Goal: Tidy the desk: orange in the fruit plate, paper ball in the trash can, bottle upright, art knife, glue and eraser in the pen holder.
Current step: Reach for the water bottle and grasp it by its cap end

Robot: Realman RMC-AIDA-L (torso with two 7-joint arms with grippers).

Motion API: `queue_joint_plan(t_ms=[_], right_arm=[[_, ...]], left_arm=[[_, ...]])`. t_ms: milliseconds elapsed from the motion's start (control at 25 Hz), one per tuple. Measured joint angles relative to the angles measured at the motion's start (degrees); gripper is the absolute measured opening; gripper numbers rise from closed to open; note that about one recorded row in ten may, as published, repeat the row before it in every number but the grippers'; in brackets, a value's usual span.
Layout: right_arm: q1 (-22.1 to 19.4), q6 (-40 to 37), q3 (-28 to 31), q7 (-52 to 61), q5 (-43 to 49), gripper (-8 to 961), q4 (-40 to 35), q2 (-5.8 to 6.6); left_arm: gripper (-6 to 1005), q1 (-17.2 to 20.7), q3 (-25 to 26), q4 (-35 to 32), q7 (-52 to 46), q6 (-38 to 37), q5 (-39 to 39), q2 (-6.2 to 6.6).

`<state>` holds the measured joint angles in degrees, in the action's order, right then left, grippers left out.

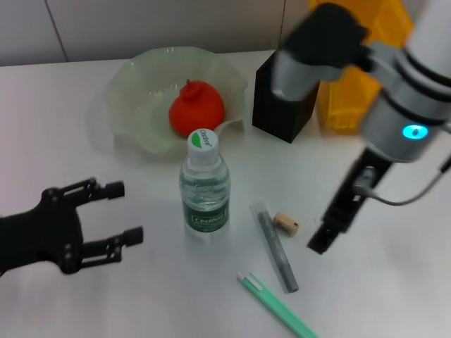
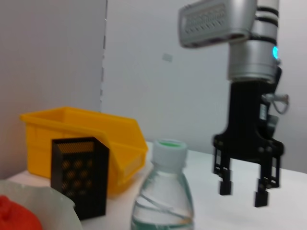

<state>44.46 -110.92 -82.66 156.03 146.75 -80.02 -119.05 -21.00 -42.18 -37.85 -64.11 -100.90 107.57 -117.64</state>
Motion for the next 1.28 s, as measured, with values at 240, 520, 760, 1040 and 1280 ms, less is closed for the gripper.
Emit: queue_joint_plan(t_ms=[240, 520, 760, 1040, 1280], right_arm=[[-10.38, 1.48, 9.36, -12.05, -4.66, 639, -4.43, -0.13], [-20.09, 3.22, 21.13, -30.40, -17.36, 639, -4.84, -0.10], [-28.92, 6.45, 25.85, -51.19, -29.02, 639, -0.69, -0.11], [-30.58, 6.60, 29.77, -59.94, -33.00, 639, 5.49, -0.01], [-30.14, 6.90, 30.98, -61.84, -33.12, 639, 8.45, -0.03]], left_arm=[[752, -3.78, 0.53, 3.50, -0.32, 3.12, -0.10, -0.66], [750, -7.61, 0.98, 6.13, -1.17, 4.22, -0.26, -0.84], [749, -8.46, 1.01, 6.99, -1.36, 4.75, -0.61, -0.84], [747, -10.46, 0.59, 9.62, -2.30, 7.60, -3.36, -0.94], [745, -12.37, 0.47, 11.57, -2.49, 8.27, -3.63, -1.08]])
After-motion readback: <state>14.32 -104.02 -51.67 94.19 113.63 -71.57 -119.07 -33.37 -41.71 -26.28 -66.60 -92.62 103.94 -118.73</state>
